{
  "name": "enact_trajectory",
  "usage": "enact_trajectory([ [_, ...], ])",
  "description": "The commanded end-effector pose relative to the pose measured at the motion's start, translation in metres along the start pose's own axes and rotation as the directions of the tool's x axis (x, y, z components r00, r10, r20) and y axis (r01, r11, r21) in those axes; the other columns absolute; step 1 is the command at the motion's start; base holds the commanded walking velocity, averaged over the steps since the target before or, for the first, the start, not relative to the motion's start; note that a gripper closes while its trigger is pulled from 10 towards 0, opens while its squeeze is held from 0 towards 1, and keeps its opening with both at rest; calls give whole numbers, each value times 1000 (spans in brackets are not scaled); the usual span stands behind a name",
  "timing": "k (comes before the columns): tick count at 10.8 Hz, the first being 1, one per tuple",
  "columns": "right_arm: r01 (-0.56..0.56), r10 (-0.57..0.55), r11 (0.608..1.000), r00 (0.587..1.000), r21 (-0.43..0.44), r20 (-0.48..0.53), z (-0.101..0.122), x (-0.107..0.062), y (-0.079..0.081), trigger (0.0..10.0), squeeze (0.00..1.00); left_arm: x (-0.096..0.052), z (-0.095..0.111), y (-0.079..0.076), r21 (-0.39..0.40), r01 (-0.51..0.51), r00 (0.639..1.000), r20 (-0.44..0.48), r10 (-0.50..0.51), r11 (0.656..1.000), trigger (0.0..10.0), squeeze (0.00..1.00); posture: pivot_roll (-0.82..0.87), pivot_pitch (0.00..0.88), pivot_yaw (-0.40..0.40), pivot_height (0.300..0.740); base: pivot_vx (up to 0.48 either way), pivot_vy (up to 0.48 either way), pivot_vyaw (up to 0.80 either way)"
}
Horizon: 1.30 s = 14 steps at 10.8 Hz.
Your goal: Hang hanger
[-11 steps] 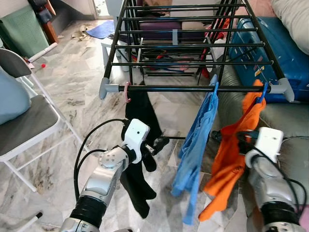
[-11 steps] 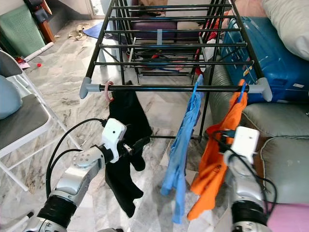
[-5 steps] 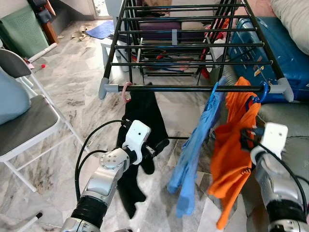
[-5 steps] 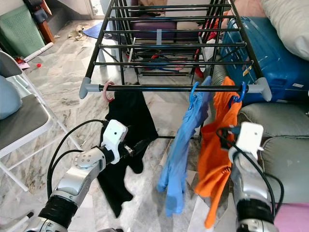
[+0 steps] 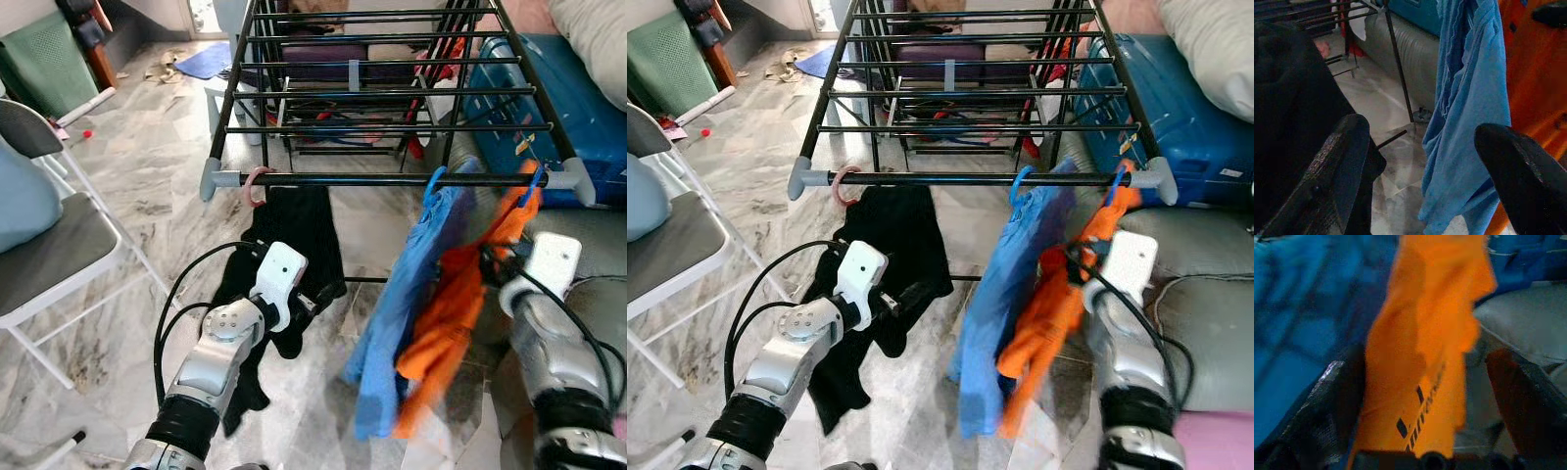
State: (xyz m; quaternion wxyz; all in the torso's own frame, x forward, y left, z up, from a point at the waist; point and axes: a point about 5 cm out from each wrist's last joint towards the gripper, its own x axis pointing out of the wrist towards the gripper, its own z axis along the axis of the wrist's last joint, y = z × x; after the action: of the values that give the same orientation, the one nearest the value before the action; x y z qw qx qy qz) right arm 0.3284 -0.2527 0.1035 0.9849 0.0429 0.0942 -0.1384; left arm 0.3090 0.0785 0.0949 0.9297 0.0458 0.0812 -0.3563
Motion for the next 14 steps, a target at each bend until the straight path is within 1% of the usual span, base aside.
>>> enact_trajectory([
  [1, -14, 14, 1000, 1000, 15, 0, 1, 1, 5, 0, 0, 1, -1, 0, 10, 0, 1000, -15, 1, 1000, 10000, 0, 57, 83, 27, 740, 0, 0, 0],
  [2, -17, 17, 1000, 1000, 11, -7, -1, 0, 6, 706, 0, 1, -2, 0, 10, 0, 1000, -17, 0, 1000, 10000, 0, 58, 83, 23, 740, 0, 0, 0],
  [3, -22, 22, 1000, 1000, 0, -15, -3, -1, 6, 2196, 0, 1, -2, 0, 10, -1, 1000, -18, 2, 1000, 10000, 0, 58, 84, 22, 740, 0, 0, 0],
  [4, -16, 16, 1000, 999, -15, -28, -7, -5, 0, 2588, 0, 1, -3, 0, 11, -3, 1000, -23, 3, 1000, 10000, 0, 56, 84, 22, 740, 0, 0, 0],
  [5, -4, 3, 1000, 999, -25, -40, -10, -8, -7, 4706, 0, 1, -4, -1, 10, -3, 1000, -26, 3, 1000, 10000, 0, 52, 84, 23, 740, 0, 0, 0],
  [6, 28, -30, 999, 998, -34, -57, -15, -14, -20, 10000, 0, 1, -4, -1, 11, -1, 1000, -27, 1, 1000, 10000, 0, 50, 83, 24, 740, 0, 0, 0],
  [7, 53, -55, 998, 997, -39, -58, -16, -19, -28, 10000, 0, 2, -4, -1, 11, 1, 1000, -29, -1, 1000, 10000, 0, 44, 82, 27, 740, 0, 0, 0],
  [8, 82, -85, 995, 995, -52, -58, -18, -25, -41, 10000, 0, 3, -4, -2, 12, 6, 1000, -29, -6, 1000, 10000, 0, 41, 82, 32, 740, 0, 0, 0],
  [9, 95, -98, 994, 994, -51, -55, -17, -28, -48, 10000, 259, 3, -4, -2, 13, 8, 1000, -30, -7, 1000, 10000, 0, 39, 82, 35, 740, 0, 0, 0],
  [10, 101, -104, 993, 993, -56, -48, -15, -31, -55, 10000, 1000, 4, -4, -2, 16, 11, 999, -32, -11, 1000, 10000, 0, 38, 82, 41, 740, 0, 0, 0],
  [11, 109, -111, 991, 993, -83, -30, -10, -31, -60, 10000, 1000, 5, -4, -2, 19, 15, 999, -35, -15, 1000, 10000, 0, 37, 81, 44, 740, 0, 0, 0],
  [12, 66, -65, 994, 998, -86, 7, -2, -29, -60, 10000, 1000, 5, -5, -2, 25, 19, 999, -41, -18, 999, 10000, 0, 37, 80, 49, 740, 0, 0, 0],
  [13, 23, -21, 995, 1000, -93, 22, 3, -26, -56, 10000, 698, 5, -5, -2, 29, 21, 999, -44, -19, 999, 10000, 0, 39, 80, 52, 740, 0, 0, 0],
  [14, -18, 21, 995, 999, -96, 30, 9, -21, -53, 10000, 35, 6, -5, -2, 34, 23, 999, -45, -21, 999, 10000, 0, 42, 78, 51, 740, 0, 0, 0],
])
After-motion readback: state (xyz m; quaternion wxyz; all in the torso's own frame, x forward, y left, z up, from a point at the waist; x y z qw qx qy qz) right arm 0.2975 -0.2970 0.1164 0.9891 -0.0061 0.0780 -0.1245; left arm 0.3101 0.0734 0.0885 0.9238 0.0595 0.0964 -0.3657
